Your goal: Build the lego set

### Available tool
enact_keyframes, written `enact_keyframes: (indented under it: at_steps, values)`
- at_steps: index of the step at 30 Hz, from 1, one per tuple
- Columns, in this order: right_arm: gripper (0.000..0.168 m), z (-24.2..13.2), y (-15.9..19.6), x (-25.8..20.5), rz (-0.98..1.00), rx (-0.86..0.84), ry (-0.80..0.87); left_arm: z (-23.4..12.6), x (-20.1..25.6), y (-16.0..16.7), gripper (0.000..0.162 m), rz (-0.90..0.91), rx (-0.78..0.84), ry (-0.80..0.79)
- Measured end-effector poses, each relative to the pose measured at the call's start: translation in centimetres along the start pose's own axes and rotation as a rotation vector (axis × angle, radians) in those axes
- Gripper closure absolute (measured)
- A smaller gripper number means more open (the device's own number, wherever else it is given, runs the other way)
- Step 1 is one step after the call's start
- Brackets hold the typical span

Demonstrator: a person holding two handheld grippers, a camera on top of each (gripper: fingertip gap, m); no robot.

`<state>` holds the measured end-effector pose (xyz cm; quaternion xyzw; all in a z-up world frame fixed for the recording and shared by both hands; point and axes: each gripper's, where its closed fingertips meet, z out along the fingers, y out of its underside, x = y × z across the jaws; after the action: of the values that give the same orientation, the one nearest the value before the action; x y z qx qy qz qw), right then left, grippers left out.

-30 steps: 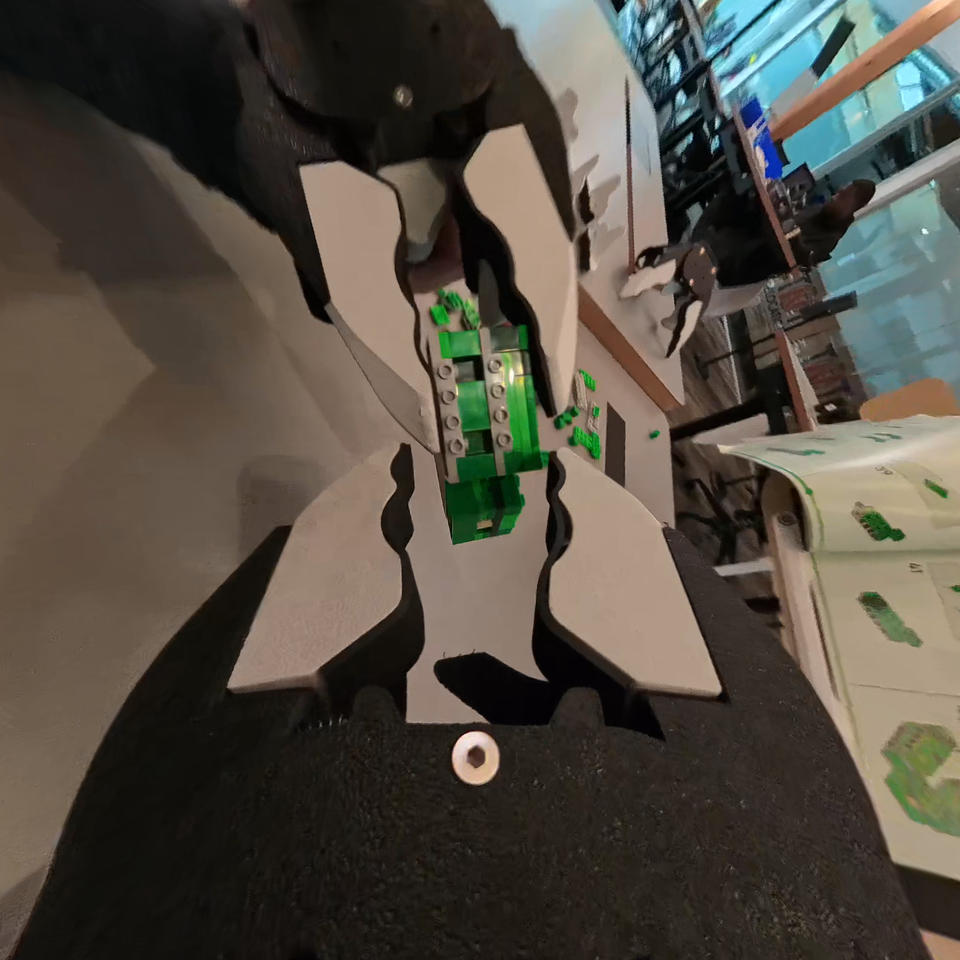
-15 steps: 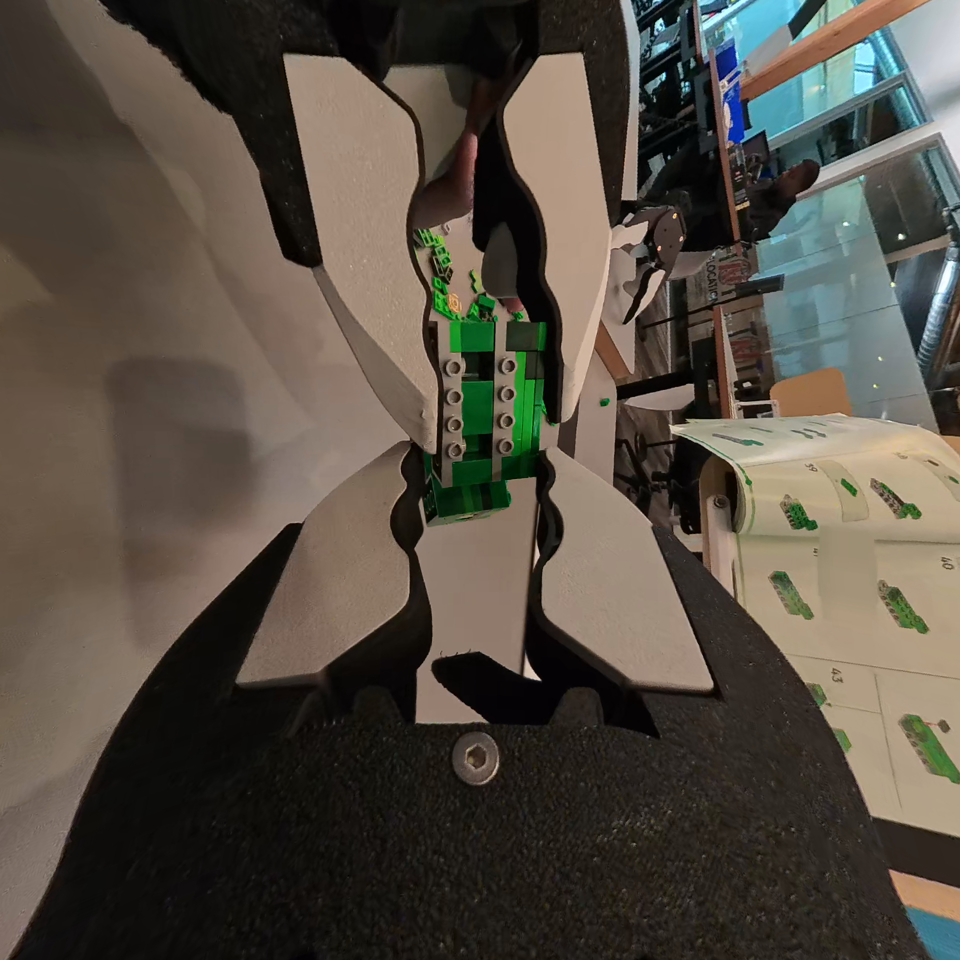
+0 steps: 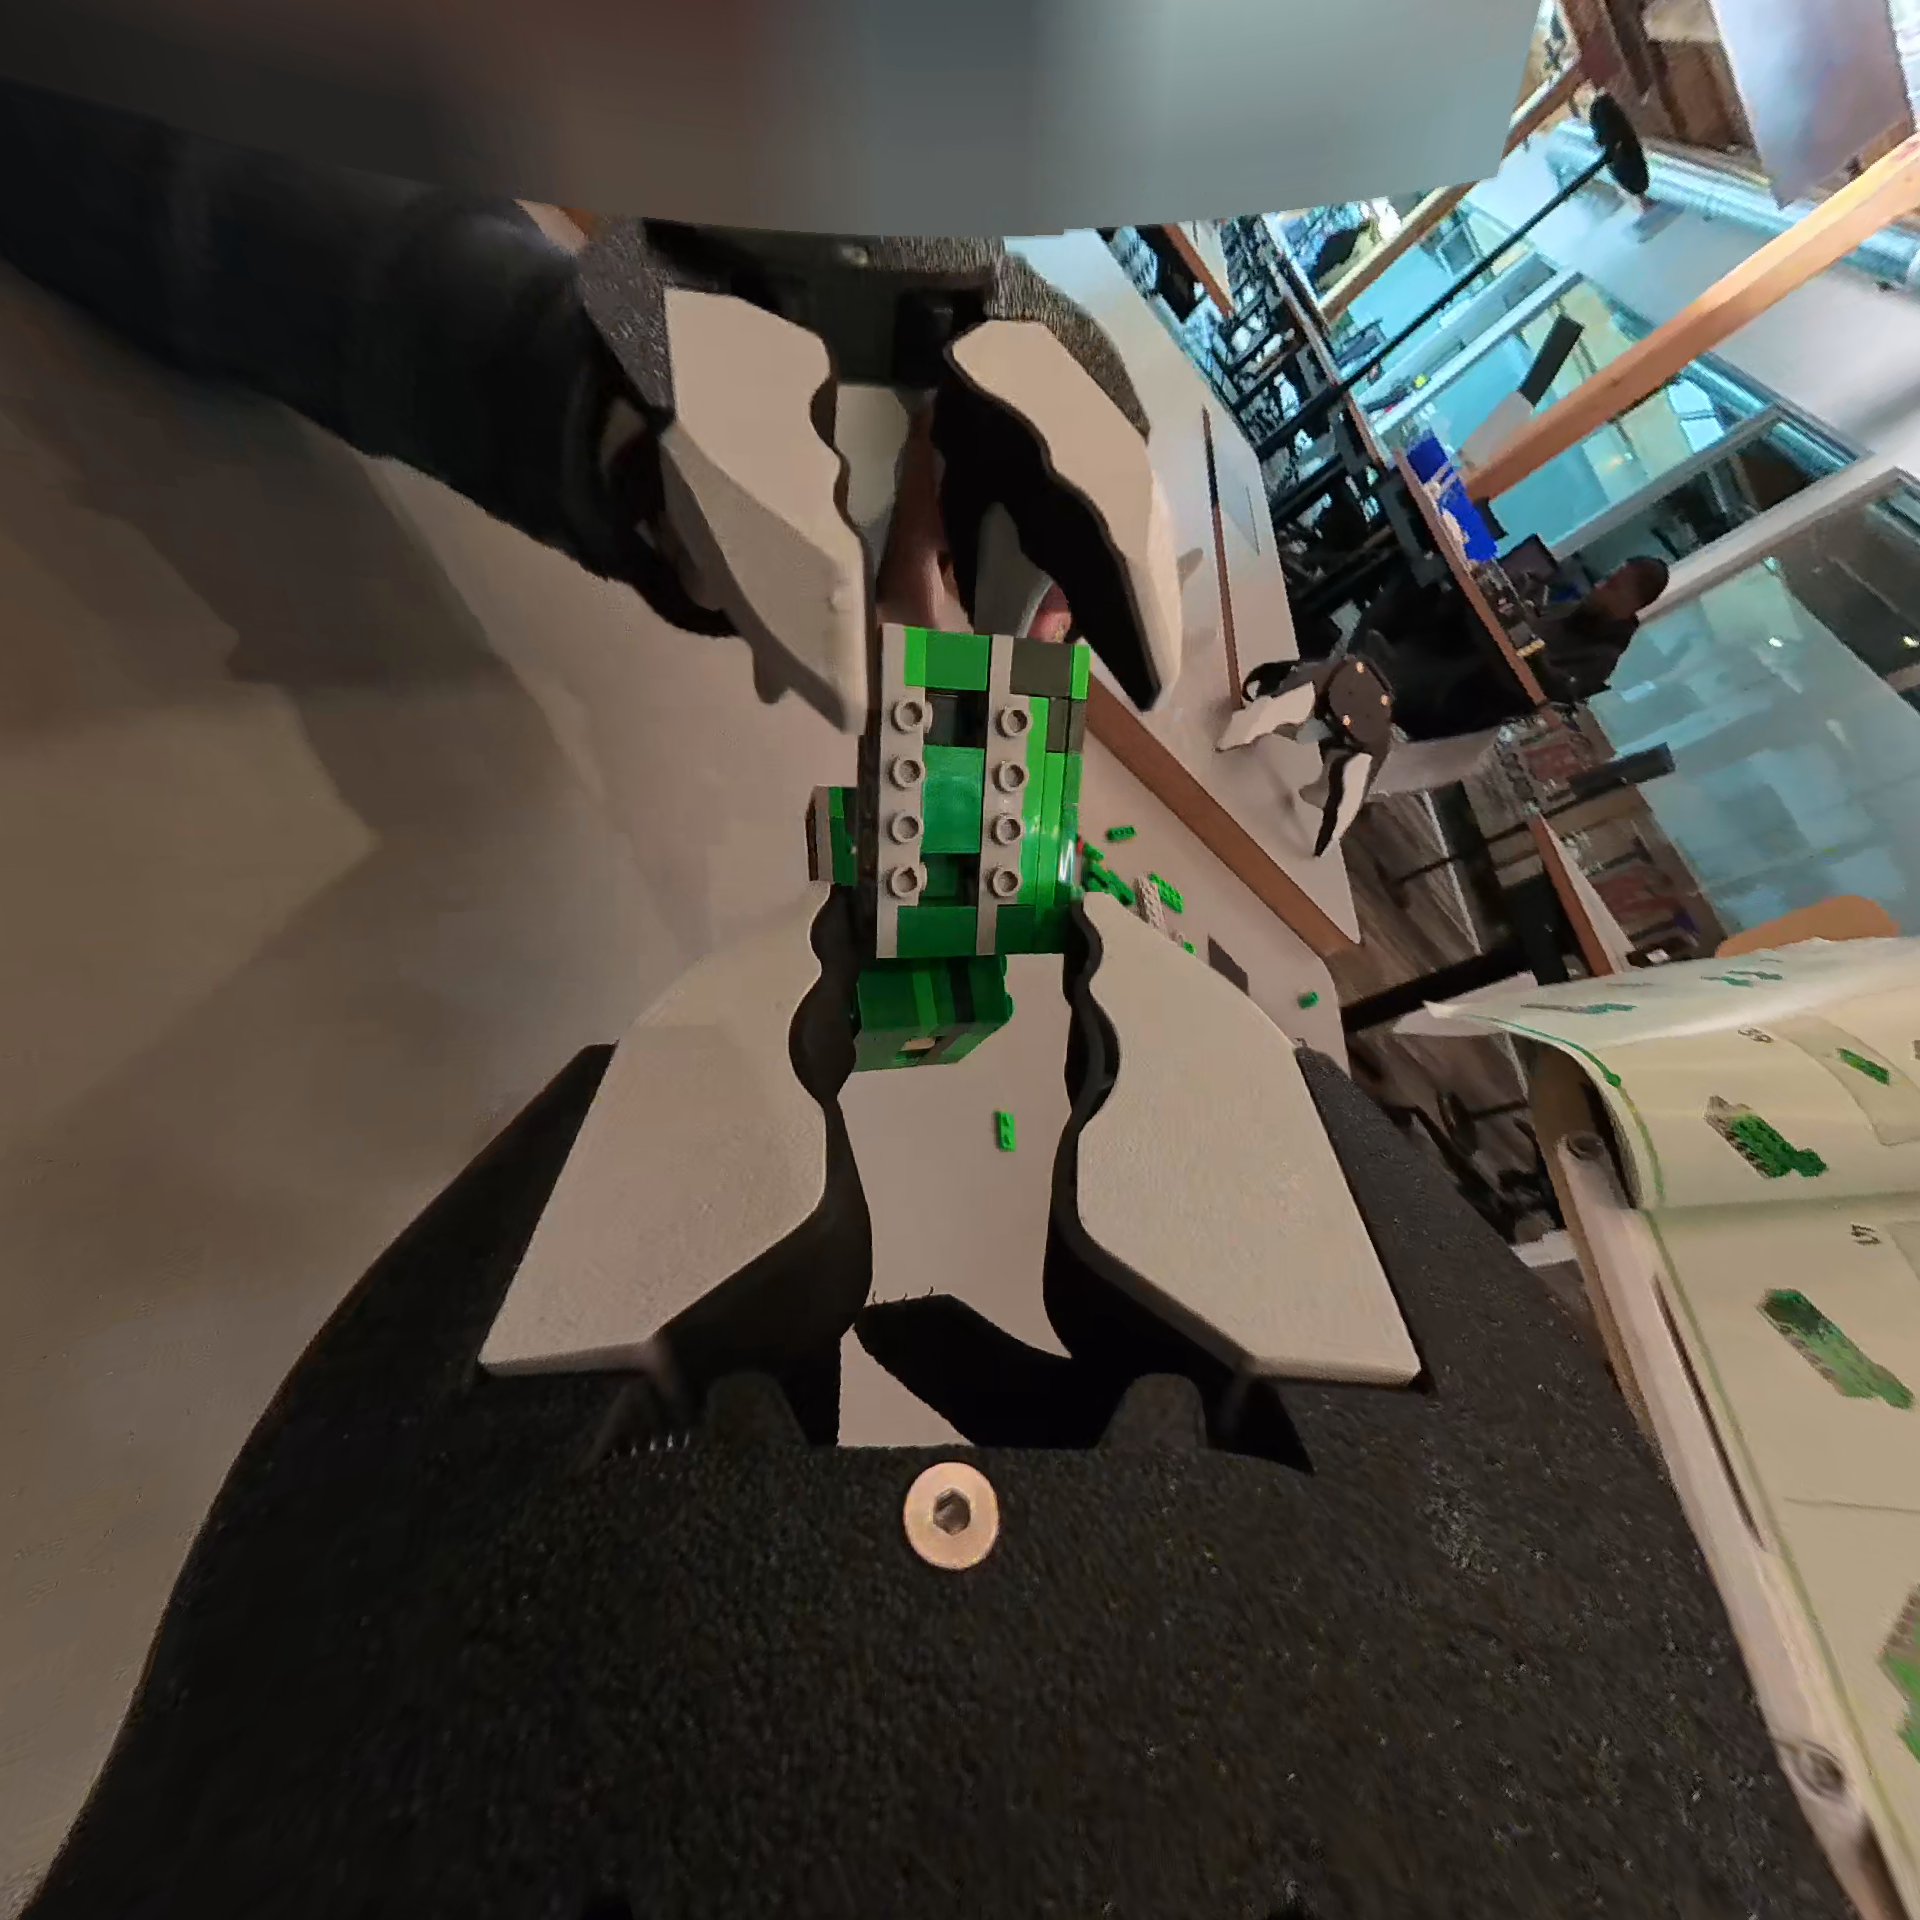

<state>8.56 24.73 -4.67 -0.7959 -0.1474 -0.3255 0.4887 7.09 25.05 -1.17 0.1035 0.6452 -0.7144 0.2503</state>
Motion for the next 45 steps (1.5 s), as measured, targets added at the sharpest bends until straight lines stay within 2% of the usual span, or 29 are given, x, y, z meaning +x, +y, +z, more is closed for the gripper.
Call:
enact_keyframes:
  at_steps: [3,6,12,26,30,32,35,36,38,41,45]
  values:
    - [0.131,-0.2,-0.2,0.0,0.000,0.021,-0.002,0.0,0.3,0.0,0.124,-0.036,0.001,0.034]
    - [0.131,-0.3,-0.5,-0.1,-0.002,0.042,-0.011,0.1,0.4,0.2,0.121,-0.018,-0.011,0.030]
    - [0.131,-0.3,-0.8,-0.2,0.011,0.066,-0.016,0.3,0.7,-0.3,0.126,0.001,0.010,0.022]
    - [0.126,1.0,1.1,-0.5,-0.067,-0.105,0.020,1.0,1.2,2.6,0.127,0.202,-0.242,-0.001]
    - [0.131,0.8,1.5,-0.9,-0.066,-0.126,-0.019,1.2,1.5,2.9,0.127,0.181,-0.257,0.014]
    - [0.131,0.5,1.2,-0.4,-0.048,-0.074,-0.002,1.3,1.0,2.4,0.124,0.168,-0.222,-0.025]
    - [0.131,-0.5,0.5,0.6,0.027,0.046,0.015,0.7,-1.0,1.0,0.079,0.181,-0.163,-0.158]
    - [0.131,-1.0,0.0,0.9,0.064,0.117,0.013,0.3,-1.7,0.5,0.074,0.171,-0.135,-0.195]
    - [0.131,-2.0,-1.2,1.3,0.134,0.258,-0.004,-0.1,-2.1,0.1,0.076,0.125,-0.095,-0.196]
    - [0.131,-3.1,-2.6,1.5,0.195,0.409,-0.029,0.2,-1.9,1.1,0.076,0.054,-0.121,-0.160]
    - [0.131,-3.6,-3.3,1.4,0.219,0.470,-0.055,0.7,-0.6,1.0,0.102,0.055,-0.097,-0.103]
